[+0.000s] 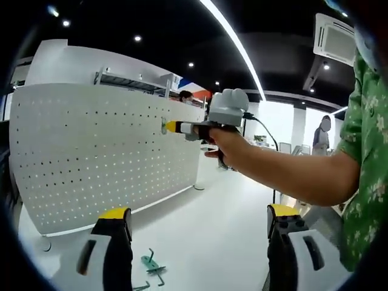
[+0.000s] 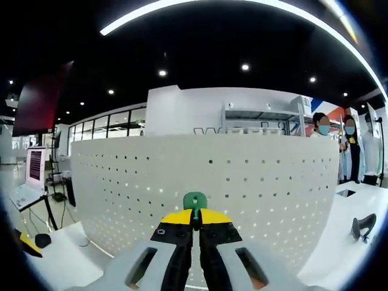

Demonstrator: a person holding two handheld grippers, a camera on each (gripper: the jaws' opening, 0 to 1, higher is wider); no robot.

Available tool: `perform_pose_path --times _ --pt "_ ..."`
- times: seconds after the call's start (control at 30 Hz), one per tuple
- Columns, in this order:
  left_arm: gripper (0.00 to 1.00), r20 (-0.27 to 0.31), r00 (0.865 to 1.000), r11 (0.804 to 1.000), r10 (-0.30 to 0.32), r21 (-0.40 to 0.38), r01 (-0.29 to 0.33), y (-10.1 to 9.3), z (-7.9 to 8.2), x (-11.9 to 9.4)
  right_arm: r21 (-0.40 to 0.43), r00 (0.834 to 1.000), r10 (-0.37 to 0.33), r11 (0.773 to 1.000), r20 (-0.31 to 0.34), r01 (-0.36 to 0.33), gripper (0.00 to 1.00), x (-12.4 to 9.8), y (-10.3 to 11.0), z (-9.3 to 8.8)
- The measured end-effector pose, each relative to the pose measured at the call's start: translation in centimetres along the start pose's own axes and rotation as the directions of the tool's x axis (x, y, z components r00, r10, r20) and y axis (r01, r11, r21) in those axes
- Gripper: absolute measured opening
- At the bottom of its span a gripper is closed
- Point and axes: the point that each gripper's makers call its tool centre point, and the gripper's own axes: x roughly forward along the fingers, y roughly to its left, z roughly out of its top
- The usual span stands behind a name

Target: Insert the hook assembly into the mounting plate slot until the hook locks in place.

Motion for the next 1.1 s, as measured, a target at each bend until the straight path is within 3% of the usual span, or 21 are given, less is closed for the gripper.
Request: perform_pose_path --times 0.37,1.1 --pt "0.94 -0.009 1.0 1.0 0.002 -0.005 -0.002 0.2 -0.4 0.2 -0.019 0.999 -0.019 1.0 0.042 0.02 0.01 1.3 -0.8 2.2" --pt "0.94 -0.022 1.0 1.0 0.006 -0.012 -0.006 0.8 -0.9 0.1 0.022 0.996 -0.053 0.998 0.07 0.051 0.01 3.4 -1.6 3.6"
